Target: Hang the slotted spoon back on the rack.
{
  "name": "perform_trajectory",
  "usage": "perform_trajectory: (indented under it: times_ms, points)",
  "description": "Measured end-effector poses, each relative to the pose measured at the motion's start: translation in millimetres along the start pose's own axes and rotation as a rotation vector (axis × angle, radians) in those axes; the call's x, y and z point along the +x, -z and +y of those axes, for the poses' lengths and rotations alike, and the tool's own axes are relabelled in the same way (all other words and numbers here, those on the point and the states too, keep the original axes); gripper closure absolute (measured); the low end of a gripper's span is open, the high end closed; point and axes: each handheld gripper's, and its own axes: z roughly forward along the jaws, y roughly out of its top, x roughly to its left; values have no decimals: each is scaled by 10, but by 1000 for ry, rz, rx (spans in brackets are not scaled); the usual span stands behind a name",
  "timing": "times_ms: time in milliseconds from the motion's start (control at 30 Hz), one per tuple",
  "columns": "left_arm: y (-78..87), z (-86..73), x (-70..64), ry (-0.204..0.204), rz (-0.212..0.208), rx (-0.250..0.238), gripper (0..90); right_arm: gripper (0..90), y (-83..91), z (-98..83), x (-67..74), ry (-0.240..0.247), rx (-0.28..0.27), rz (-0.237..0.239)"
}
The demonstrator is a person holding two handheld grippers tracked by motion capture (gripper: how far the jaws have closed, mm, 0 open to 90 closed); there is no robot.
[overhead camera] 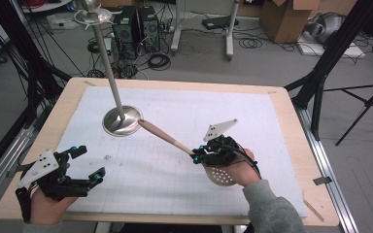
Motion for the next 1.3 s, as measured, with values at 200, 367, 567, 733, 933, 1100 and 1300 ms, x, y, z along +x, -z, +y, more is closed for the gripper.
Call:
perform_trajectory:
  times_ms: [200,367,567,733,933,1100,1300]
  points:
    - [7,-5,-24,-3,-1,5,18,785,50,42,-25,-2,-32,-5]
    - [16,-12,-25,1,-1,4,18,784,123,90,-57,-9,-84,-4]
    - [40,-27,-32,3,1,8,18,784,172,179,-108,-6,-103,6]
    - [80,-43,-40,7,8,13,18,784,206,253,-111,-4,-105,10]
    - [105,-45,-67,4,14,10,18,784,286,363,-129,4,-144,11]
    - [111,-53,-63,10,13,8,18,784,357,458,-160,3,-171,8]
    - [103,-59,-64,13,9,9,18,784,443,624,-202,9,-198,-31]
